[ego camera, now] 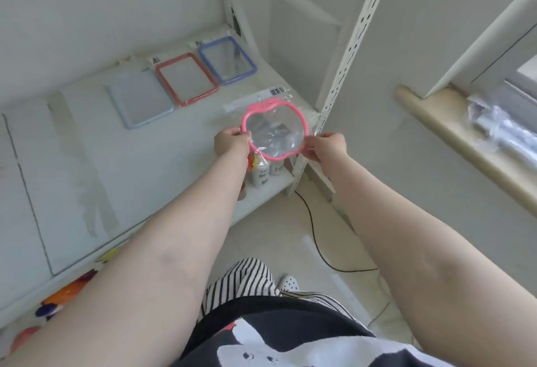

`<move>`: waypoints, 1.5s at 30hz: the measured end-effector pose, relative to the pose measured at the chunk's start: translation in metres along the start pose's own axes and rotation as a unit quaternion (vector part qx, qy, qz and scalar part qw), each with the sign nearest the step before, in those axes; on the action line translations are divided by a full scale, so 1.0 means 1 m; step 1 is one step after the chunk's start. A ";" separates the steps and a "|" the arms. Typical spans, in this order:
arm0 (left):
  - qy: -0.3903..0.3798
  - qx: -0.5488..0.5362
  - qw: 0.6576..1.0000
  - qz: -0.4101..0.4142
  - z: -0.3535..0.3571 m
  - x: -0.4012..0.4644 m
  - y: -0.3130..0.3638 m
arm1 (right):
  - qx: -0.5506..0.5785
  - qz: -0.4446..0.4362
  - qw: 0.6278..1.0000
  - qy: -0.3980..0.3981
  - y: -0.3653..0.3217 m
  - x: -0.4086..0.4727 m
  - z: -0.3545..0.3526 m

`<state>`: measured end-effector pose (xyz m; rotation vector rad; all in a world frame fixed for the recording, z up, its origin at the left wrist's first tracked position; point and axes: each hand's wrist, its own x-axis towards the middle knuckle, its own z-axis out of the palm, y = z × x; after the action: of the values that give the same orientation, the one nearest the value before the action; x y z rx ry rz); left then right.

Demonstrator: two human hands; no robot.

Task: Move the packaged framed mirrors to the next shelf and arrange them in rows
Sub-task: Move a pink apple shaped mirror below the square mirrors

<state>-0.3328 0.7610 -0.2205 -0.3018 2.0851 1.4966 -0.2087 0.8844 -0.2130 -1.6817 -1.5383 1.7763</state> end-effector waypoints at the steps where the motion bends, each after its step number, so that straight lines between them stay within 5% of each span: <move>1: 0.010 -0.004 1.000 -0.002 0.001 0.005 0.003 | 0.005 -0.003 1.000 -0.010 -0.006 0.006 0.003; 17: 0.059 0.054 0.997 0.003 0.055 0.118 0.032 | -0.053 -0.033 0.998 -0.023 -0.055 0.125 0.057; 28: 0.129 0.065 0.989 0.033 0.066 0.118 0.026 | -0.136 -0.067 0.988 -0.010 -0.040 0.139 0.062; 45: 0.130 0.087 0.987 0.035 0.067 0.121 0.024 | -0.190 -0.081 0.978 -0.028 -0.040 0.148 0.059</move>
<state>-0.4240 0.8476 -0.2835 -0.3770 2.4374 1.3618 -0.3213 0.9842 -0.2798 -1.6136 -2.0814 1.5308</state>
